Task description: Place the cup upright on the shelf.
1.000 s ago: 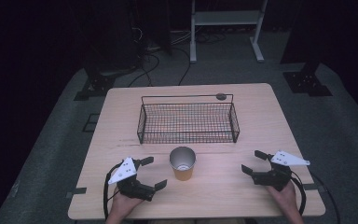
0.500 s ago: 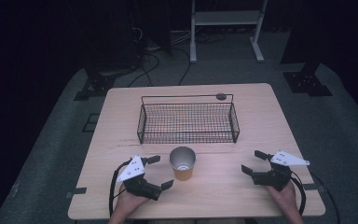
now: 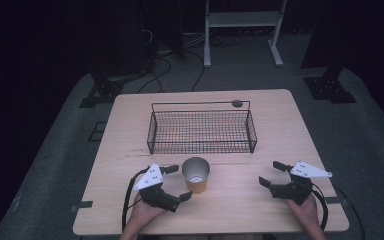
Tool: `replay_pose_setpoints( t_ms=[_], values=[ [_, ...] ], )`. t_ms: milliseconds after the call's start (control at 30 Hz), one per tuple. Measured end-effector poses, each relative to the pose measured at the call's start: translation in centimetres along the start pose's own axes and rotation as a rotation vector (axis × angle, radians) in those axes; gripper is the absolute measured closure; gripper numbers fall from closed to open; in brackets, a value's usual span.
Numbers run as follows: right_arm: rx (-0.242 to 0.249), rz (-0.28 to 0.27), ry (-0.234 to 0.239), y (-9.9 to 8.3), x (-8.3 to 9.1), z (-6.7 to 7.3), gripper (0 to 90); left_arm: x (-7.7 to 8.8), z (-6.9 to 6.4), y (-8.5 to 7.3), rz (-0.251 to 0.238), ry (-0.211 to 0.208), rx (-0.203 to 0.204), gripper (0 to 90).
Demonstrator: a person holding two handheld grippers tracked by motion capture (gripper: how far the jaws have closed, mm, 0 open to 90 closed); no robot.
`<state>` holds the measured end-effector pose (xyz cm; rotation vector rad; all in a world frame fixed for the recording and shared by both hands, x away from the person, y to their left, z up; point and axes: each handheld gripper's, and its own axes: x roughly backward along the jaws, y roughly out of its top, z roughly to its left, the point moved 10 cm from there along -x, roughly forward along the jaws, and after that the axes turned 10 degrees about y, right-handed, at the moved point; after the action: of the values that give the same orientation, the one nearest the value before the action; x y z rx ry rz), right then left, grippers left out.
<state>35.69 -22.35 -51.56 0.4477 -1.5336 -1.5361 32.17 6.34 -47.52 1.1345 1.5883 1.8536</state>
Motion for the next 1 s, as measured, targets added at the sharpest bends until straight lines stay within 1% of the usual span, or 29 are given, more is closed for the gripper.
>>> replay_pose_setpoints(
  t_ms=[200, 333, 400, 633, 1000],
  values=[
    [0.0, 0.001, 0.001, 0.0, 0.0, 0.0, 13.4, -0.8, -0.1, -0.3, 0.021, -0.002, -0.011, 2.2],
    [0.001, 0.003, 0.001, 0.0, 0.0, 0.0, 13.4, -1.2, 0.0, -0.4, 0.03, -0.003, -0.002, 2.3],
    [0.002, 0.002, 0.001, 0.0, 0.0, 0.0, 13.4, -1.5, 0.0, -0.5, 0.036, -0.003, -0.007, 2.3],
    [0.001, 0.003, 0.002, 0.0, 0.0, 0.1, 13.4, -2.3, 0.2, -0.4, 0.046, 0.007, -0.016, 2.3],
    [0.003, 0.004, 0.003, 0.0, -0.1, 0.1, 13.4, -3.4, 0.2, -0.4, 0.055, 0.008, -0.014, 2.2]
  ],
)
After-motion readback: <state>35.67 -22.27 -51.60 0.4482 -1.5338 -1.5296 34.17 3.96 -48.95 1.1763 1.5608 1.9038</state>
